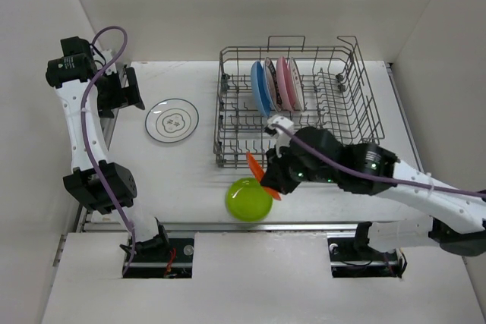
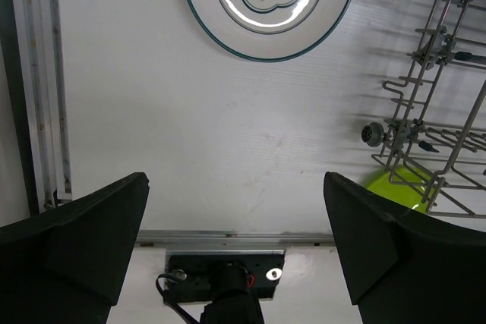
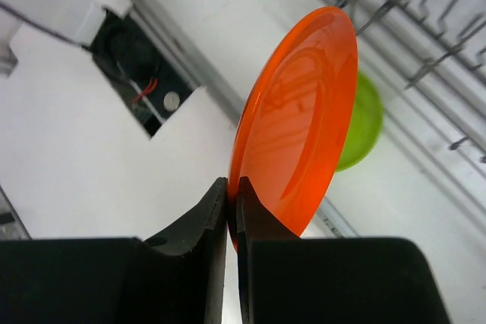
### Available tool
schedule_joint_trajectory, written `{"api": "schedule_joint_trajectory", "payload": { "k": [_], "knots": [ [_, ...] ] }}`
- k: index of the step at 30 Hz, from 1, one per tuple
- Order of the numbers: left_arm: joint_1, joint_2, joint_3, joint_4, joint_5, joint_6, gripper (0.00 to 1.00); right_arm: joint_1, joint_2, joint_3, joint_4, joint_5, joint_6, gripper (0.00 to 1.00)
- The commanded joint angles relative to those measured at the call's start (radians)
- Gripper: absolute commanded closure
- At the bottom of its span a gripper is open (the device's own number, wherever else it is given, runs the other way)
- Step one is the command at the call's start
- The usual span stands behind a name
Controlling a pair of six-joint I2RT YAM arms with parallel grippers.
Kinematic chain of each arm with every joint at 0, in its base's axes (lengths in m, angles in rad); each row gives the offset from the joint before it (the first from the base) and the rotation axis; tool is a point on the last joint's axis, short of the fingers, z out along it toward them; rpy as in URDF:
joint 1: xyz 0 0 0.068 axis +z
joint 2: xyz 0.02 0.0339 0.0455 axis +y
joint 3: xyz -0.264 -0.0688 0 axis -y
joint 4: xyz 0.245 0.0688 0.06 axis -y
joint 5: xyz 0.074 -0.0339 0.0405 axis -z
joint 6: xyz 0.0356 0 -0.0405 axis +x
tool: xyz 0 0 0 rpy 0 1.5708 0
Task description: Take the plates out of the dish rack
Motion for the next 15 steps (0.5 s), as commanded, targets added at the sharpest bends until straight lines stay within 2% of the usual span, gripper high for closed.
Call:
{"api": "schedule_joint_trajectory", "payload": {
  "k": [1, 5, 9, 15],
  "knots": [
    [0.005, -0.022, 0.034, -0.036, 0.019, -0.005, 0.00, 0.067, 0.075, -0.006, 0.009, 0.029, 0.051, 1.00],
    [0.005, -0.033, 0.055, -0.036, -0.015, -0.005, 0.00, 0.116, 0.176, -0.027, -0.017, 0.070, 0.082, 1.00],
    [0.005, -0.051, 0.011, -0.024, -0.015, -0.005, 0.00, 0.138, 0.327, -0.020, 0.014, 0.073, 0.082, 1.00],
    [0.005, -0.051, -0.020, -0.024, -0.026, -0.005, 0.00, 0.147, 0.535, 0.122, -0.104, 0.260, 0.157, 1.00]
  ]
}}
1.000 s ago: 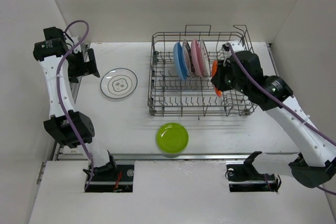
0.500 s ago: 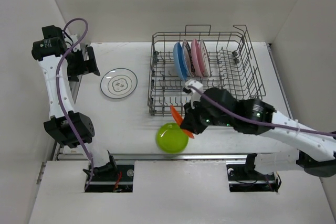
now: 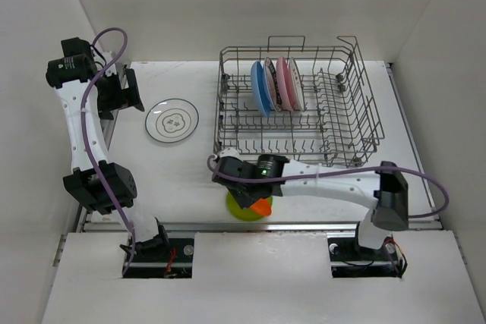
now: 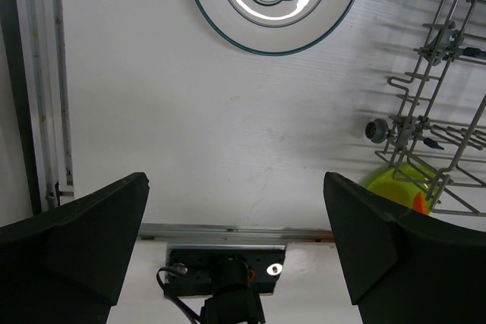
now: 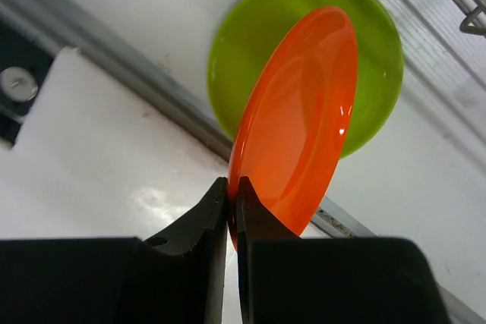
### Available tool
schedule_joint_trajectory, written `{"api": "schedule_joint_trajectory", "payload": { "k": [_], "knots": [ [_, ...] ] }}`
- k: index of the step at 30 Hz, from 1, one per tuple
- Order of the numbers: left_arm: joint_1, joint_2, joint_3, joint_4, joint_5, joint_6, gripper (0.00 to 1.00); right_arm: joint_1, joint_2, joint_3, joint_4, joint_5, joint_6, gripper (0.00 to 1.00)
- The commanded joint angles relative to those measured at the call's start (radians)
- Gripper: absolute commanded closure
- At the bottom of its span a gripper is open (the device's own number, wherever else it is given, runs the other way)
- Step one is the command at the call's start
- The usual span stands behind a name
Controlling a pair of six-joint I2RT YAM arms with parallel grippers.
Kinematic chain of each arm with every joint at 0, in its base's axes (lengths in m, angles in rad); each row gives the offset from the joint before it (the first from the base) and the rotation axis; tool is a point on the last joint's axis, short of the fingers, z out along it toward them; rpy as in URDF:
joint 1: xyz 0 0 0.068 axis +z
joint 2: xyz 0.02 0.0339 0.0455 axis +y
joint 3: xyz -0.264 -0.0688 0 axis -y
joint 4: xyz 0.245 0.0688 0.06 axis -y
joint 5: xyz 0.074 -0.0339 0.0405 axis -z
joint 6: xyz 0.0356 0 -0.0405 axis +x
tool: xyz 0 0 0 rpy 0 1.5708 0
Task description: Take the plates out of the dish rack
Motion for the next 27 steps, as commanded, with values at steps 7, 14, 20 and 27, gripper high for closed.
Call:
{"api": "schedule_joint_trajectory", "payload": {
  "k": [7, 14, 20, 27],
  "knots": [
    [0.005, -0.037, 0.015, -0.021, -0.033, -0.005, 0.00, 0.026, 0.165, 0.138, -0.077, 0.101, 0.025, 0.74],
    [0.005, -0.037, 0.075, -0.075, -0.007, 0.032, 0.00, 0.026, 0.208, 0.180, -0.100, 0.098, -0.026, 0.36],
    [0.005, -0.085, 0.032, -0.046, 0.105, 0.066, 0.00, 0.015, 0.147, 0.287, -0.028, -0.014, -0.101, 0.25],
    [-0.171, -0.076, 0.122, 0.020, 0.165, 0.097, 0.00, -0.231, -0.138, 0.232, 0.144, -0.074, -0.084, 0.18]
  ]
}}
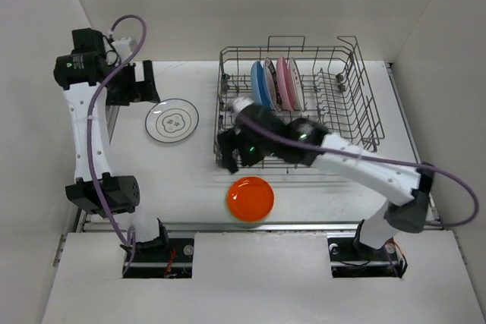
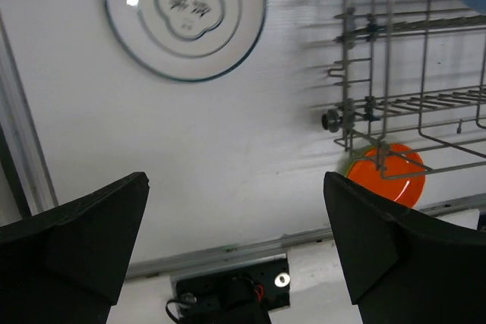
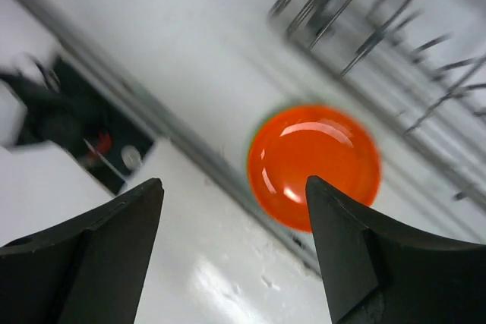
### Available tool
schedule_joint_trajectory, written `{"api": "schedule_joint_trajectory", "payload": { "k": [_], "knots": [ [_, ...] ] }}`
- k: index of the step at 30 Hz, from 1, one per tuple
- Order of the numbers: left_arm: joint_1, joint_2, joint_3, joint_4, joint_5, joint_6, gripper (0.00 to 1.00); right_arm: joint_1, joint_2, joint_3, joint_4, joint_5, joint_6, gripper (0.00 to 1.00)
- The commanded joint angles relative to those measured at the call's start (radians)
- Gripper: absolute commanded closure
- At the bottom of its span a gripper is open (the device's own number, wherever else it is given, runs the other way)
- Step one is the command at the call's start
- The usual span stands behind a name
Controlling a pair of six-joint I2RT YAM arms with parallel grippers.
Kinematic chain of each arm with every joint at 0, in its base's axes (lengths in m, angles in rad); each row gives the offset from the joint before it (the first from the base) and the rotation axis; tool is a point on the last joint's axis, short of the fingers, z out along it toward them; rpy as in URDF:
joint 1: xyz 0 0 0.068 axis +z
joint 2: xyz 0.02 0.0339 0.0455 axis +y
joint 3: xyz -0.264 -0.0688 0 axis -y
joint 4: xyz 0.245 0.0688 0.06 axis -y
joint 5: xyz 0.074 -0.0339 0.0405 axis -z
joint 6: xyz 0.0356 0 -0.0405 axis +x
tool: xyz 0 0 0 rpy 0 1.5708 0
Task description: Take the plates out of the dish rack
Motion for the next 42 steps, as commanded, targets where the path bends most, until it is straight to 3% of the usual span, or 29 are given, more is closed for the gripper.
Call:
{"api": "schedule_joint_trajectory", "payload": {
  "k": [1, 5, 7, 9, 14, 17, 18, 21, 27, 30, 36, 42],
  "knots": [
    [-0.132, -0.014, 0.085, 0.057, 0.069, 0.036, 0.00, -0.175, -0.173, 0.008, 0.113, -0.012, 0.019, 0.18],
    [-0.358, 0.071, 0.141, 0.144, 0.008, -0.003, 0.00, -0.457, -0.241, -0.012, 0.103, 0.159, 0.039, 0.16],
    [-0.495, 0.162, 0.217, 0.189, -0.161, -0.054, 0.00, -0.550, -0.230, -0.001, 0.086, 0.211, 0.048, 0.16],
    [-0.565, 0.223, 0.274, 0.274, -0.280, -0.124, 0.00, -0.657, -0.198, 0.019, 0.072, 0.277, 0.057, 0.16],
    [-0.712, 0.346, 0.322, 0.472, -0.376, -0.208, 0.00, -0.783, -0.138, 0.030, 0.162, 0.349, 0.068, 0.16],
    [-0.806, 0.438, 0.377, 0.543, -0.578, -0.175, 0.00, -0.846, -0.115, 0.040, 0.173, 0.405, 0.068, 0.16],
    [-0.823, 0.466, 0.398, 0.552, -0.676, -0.165, 0.00, -0.860, -0.103, 0.051, 0.173, 0.417, 0.068, 0.16],
    [-0.849, 0.520, 0.431, 0.552, -0.746, -0.194, 0.00, -0.906, -0.103, 0.039, 0.173, 0.429, 0.057, 0.16],
    [-0.849, 0.547, 0.431, 0.571, -0.694, -0.231, 0.00, -0.927, -0.103, -0.026, 0.210, 0.406, 0.019, 0.16],
    [-0.849, 0.558, 0.431, 0.528, -0.732, -0.253, 0.00, -0.936, -0.103, -0.049, 0.219, 0.418, 0.019, 0.16],
    [-0.849, 0.578, 0.388, 0.506, -0.724, -0.265, 0.11, -0.937, -0.129, -0.099, 0.245, 0.448, 0.019, 0.16],
    [-0.849, 0.607, 0.388, 0.506, -0.683, -0.299, 0.16, -0.937, -0.147, -0.145, 0.235, 0.457, 0.010, 0.16]
  ]
}}
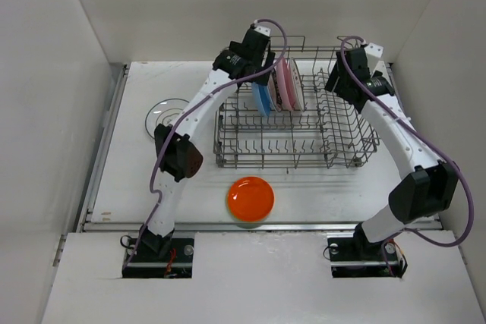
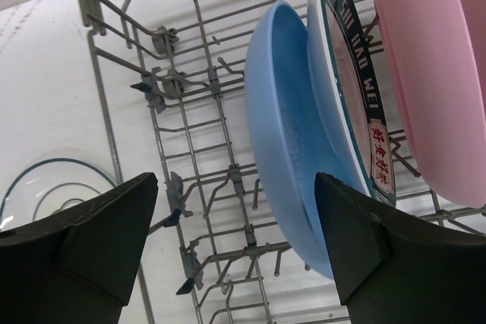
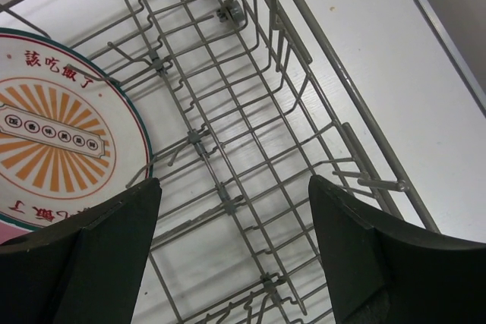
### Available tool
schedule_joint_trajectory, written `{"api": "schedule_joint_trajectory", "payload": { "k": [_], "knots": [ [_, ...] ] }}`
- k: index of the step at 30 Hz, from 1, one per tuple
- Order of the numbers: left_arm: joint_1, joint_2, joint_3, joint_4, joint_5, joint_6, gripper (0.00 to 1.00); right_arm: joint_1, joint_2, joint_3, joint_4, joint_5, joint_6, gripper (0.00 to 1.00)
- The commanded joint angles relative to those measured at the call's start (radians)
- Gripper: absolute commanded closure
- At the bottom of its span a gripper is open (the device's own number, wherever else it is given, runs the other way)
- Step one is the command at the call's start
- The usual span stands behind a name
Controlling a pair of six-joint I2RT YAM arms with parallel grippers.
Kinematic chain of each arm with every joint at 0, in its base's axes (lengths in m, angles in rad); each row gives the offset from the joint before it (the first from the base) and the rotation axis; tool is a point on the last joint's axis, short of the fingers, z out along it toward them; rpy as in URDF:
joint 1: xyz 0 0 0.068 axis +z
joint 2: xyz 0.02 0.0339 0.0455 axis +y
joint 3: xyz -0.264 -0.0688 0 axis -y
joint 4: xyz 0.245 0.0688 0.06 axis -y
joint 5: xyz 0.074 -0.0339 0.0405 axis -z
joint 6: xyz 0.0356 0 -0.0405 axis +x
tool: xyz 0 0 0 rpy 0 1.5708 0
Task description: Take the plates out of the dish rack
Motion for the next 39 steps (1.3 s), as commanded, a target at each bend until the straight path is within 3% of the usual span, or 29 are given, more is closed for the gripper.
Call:
{"api": "schedule_joint_trajectory", "payload": {
  "k": [1, 7, 11, 12, 15, 27, 39],
  "knots": [
    [-0.001, 0.027, -0.001, -0.011, 0.023, -0.032, 0.18, -0.004, -0.059, -0.024, 0.038, 0.031, -0.017, 0.16],
    [-0.001, 0.074, -0.001, -0.069, 0.014, -0.077, 0.39, -0.004, -0.079, -0.072, 0.038, 0.022, -0.017, 0.16],
    [-0.011, 0.084, -0.010, -0.104, 0.023, -0.118, 0.65, -0.004, -0.102, -0.081, 0.038, 0.031, -0.017, 0.16],
    [-0.011, 0.084, -0.010, -0.104, 0.023, -0.132, 0.80, -0.004, -0.102, -0.081, 0.038, 0.031, -0.017, 0.16],
    [-0.011, 0.056, -0.010, -0.094, 0.023, -0.166, 0.99, -0.004, -0.112, -0.090, 0.038, 0.040, -0.017, 0.16],
    [-0.011, -0.083, 0.160, -0.080, -0.073, -0.132, 1.00, -0.004, -0.112, -0.072, 0.038, 0.063, -0.035, 0.16],
    [0.018, -0.298, 0.151, -0.151, -0.212, 0.001, 1.00, -0.004, -0.167, -0.072, 0.067, -0.214, -0.155, 0.17]
  ]
}}
